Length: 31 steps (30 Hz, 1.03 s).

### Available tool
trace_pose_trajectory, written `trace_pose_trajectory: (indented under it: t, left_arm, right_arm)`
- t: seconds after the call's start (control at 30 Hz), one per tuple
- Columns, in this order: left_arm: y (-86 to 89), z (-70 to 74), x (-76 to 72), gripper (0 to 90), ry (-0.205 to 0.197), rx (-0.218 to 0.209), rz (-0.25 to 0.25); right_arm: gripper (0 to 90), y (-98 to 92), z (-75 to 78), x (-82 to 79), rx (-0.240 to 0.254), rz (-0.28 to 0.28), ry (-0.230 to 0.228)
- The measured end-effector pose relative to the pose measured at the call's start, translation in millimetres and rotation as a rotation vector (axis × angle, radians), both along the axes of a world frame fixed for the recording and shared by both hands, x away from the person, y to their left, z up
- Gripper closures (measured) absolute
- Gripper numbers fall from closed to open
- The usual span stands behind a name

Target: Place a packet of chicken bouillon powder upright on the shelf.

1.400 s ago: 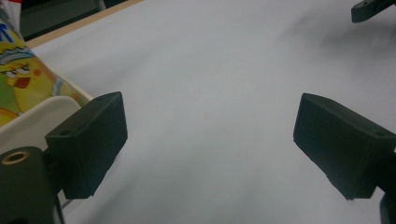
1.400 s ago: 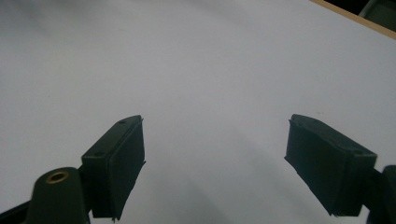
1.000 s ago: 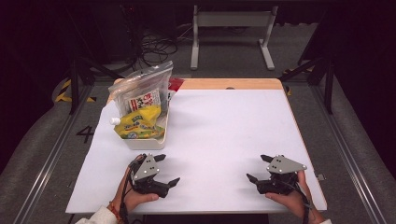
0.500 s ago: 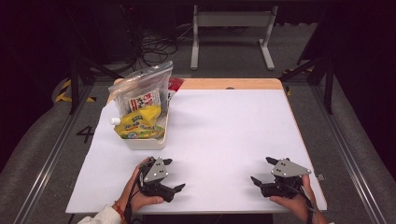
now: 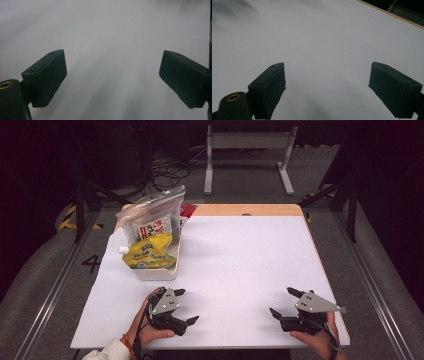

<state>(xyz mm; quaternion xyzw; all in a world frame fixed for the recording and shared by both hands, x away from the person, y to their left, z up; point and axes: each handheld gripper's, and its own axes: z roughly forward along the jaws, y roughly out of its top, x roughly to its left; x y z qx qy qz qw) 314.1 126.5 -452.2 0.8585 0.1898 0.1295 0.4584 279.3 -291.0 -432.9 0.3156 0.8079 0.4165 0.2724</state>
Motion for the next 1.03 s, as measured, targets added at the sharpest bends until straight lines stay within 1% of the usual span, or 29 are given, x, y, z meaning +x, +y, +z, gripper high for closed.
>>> trace_pose_trajectory:
  t: [0.1, 0.2, 0.27, 0.37, 0.4, 0.53, 0.63, 0.73, 0.8, 1.03]
  left_arm:
    - [0.1, 0.4, 1.2, 8.5, 0.0, -0.002, 0.002]
    - [0.9, 1.0, 2.4, 8.6, -0.005, 0.005, 0.002]
    - [1.5, 1.5, 2.4, 8.5, -0.002, -0.003, 0.005]
    - [2.2, 1.7, 2.8, 8.6, -0.003, -0.004, 0.004]
    - [2.3, 2.0, 2.9, 8.6, -0.006, 0.002, 0.004]
    - [3.6, 2.5, 4.0, 8.7, -0.006, -0.001, 0.01]
    - [4.5, 3.0, 4.4, 8.7, -0.013, 0.009, 0.013]
    - [7.8, 4.5, 6.4, 8.7, -0.018, 0.002, 0.028]
    - [8.8, 4.1, 7.6, 8.7, -0.014, -0.001, 0.034]
    - [7.1, 3.4, 8.2, 8.7, -0.01, 0.001, 0.028]
  right_arm:
    - [13.7, -0.2, 0.3, -0.8, 0.002, -0.001, -0.002]
    - [13.6, 0.4, 1.1, -1.7, 0.0, 0.003, -0.009]
    - [13.6, 0.7, 1.3, -1.9, 0.001, 0.002, -0.012]
    - [13.5, 0.8, 2.2, -2.0, 0.0, 0.002, -0.017]
    - [13.5, 0.8, 2.1, -2.0, 0.001, 0.001, -0.017]
    - [13.3, 1.8, 1.2, -1.9, -0.007, -0.002, -0.015]
    - [13.3, 2.7, 0.7, -1.8, -0.014, -0.001, -0.017]
    - [13.3, 4.2, 0.0, -2.5, -0.024, 0.002, -0.019]
    - [13.2, 4.6, -0.3, -2.7, -0.025, 0.004, -0.018]
    - [13.1, 6.2, -1.8, -2.2, -0.025, 0.004, -0.011]
